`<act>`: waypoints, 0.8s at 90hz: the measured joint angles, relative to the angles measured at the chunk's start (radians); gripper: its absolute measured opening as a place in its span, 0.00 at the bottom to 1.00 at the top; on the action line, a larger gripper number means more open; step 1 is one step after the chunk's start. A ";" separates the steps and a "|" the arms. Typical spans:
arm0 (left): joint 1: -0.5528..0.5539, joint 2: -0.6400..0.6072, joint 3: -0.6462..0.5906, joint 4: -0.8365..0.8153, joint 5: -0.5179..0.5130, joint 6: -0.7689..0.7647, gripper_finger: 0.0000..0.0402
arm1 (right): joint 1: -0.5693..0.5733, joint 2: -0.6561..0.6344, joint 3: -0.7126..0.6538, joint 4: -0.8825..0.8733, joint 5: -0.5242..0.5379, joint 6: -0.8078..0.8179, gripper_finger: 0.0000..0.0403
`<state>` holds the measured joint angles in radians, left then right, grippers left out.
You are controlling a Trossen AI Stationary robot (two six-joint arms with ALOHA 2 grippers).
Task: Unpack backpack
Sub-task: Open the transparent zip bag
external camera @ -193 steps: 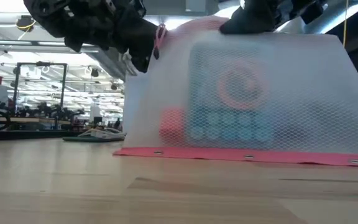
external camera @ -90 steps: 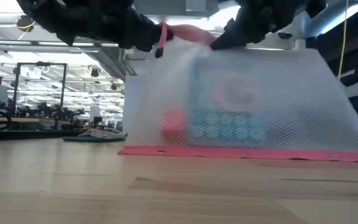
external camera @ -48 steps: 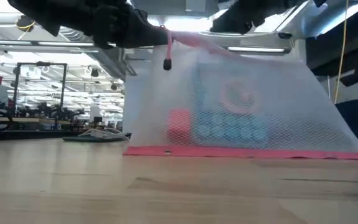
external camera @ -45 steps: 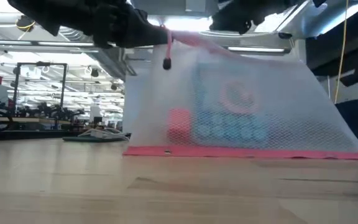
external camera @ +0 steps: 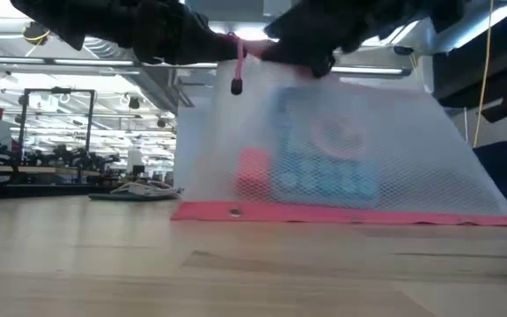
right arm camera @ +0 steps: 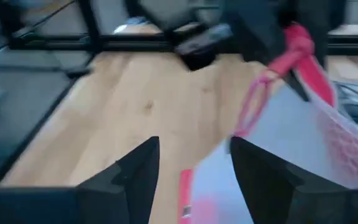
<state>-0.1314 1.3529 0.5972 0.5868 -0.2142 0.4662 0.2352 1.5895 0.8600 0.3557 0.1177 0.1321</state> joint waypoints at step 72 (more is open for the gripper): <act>-0.007 0.000 0.000 -0.001 0.000 -0.033 0.00 | 0.001 0.151 0.014 0.217 0.168 -0.036 0.35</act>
<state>-0.1387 1.3529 0.5972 0.5863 -0.2142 0.4332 0.2358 1.7405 0.8738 0.5729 0.2860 0.0965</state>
